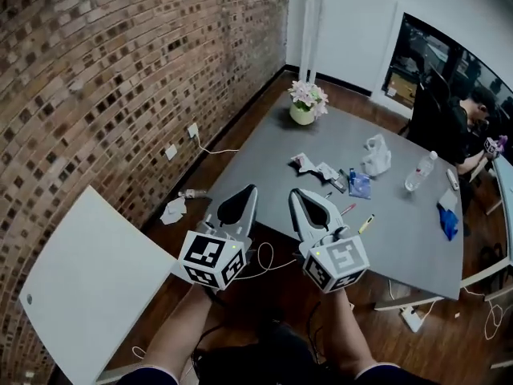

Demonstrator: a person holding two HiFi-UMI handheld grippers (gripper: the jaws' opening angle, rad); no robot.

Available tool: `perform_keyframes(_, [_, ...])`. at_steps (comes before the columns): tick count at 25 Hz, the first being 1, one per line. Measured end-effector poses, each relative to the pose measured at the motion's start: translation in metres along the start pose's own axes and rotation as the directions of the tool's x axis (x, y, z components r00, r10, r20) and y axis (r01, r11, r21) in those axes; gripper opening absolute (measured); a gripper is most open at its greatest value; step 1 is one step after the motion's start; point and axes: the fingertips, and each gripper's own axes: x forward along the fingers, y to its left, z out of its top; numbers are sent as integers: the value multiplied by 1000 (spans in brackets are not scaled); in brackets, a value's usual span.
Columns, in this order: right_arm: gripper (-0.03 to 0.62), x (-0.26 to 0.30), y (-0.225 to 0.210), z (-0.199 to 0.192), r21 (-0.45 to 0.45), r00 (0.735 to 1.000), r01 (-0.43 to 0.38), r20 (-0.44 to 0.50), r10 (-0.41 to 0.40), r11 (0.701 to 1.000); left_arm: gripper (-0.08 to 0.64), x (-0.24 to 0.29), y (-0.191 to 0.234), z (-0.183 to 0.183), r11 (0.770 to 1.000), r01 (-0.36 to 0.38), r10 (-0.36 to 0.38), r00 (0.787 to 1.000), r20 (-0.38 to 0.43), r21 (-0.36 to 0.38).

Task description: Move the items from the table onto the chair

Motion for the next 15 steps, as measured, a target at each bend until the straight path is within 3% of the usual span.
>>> perform_keyframes(3, [2,28,55,3,2,994,-105,13,105,994,12,-55,42,12,994,-113,113,994,12,11])
perform_keyframes(8, [2,60,154,0,5,968,-251,25,251,968,12,-153,98,23,963,-268,268,963,8,23])
perform_keyframes(12, [2,78,241,-5,8,930,-367,22,367,930,12,-237,137,30,924,-381,381,925,4,30])
perform_keyframes(15, [2,88,311,-8,5,885,-466,13,466,885,12,-305,163,40,880,-474,474,880,16,27])
